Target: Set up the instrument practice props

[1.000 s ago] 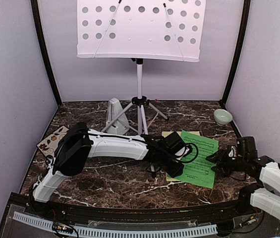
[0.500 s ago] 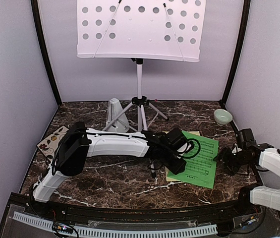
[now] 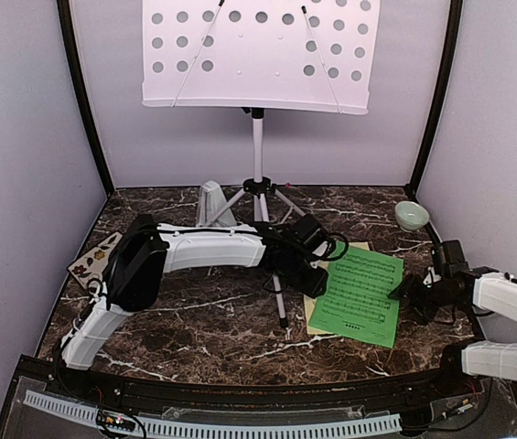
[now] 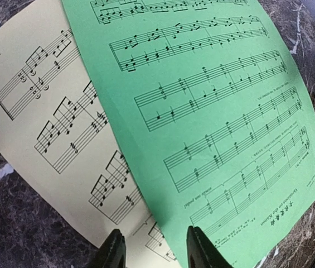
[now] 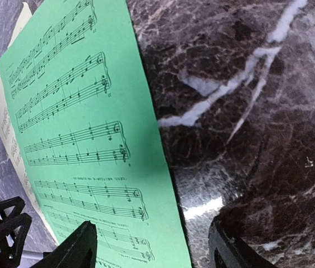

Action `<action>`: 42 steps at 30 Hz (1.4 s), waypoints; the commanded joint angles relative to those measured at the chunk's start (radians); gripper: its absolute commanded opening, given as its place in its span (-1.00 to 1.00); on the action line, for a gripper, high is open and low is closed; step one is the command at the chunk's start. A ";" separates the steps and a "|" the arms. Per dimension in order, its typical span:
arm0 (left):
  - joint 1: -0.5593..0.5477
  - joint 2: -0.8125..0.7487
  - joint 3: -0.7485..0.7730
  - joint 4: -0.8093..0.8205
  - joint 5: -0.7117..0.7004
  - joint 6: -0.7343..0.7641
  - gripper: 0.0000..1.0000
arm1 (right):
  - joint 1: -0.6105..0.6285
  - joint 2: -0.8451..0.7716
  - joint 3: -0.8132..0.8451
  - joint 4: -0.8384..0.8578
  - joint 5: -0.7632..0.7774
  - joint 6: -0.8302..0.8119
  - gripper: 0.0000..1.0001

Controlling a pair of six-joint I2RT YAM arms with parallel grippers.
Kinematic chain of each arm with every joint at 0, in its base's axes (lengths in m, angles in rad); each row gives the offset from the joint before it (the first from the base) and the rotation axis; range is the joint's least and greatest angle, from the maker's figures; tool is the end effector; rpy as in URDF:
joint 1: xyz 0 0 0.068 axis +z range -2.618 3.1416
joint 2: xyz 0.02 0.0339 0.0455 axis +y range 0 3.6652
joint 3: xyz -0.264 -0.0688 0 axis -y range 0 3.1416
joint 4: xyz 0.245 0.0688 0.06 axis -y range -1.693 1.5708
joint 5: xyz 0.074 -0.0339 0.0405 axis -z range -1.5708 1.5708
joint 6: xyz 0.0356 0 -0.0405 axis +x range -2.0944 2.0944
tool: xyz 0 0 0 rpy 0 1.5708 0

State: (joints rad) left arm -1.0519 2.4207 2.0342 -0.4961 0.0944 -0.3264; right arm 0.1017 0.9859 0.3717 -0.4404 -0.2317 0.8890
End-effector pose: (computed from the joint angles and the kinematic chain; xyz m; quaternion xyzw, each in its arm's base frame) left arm 0.2636 -0.4683 0.1664 0.3486 0.8735 -0.2486 0.2318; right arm 0.1610 0.0246 0.1470 0.3411 0.8983 0.2188 0.1699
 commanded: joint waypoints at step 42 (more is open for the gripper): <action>0.006 0.036 0.052 0.024 0.145 -0.076 -0.06 | -0.100 0.182 0.194 -0.015 0.027 -0.163 0.34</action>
State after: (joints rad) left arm -1.0550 2.5000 2.1056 -0.4793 0.2348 -0.3744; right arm 0.0170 1.1454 0.5388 -0.3843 -0.2928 0.8162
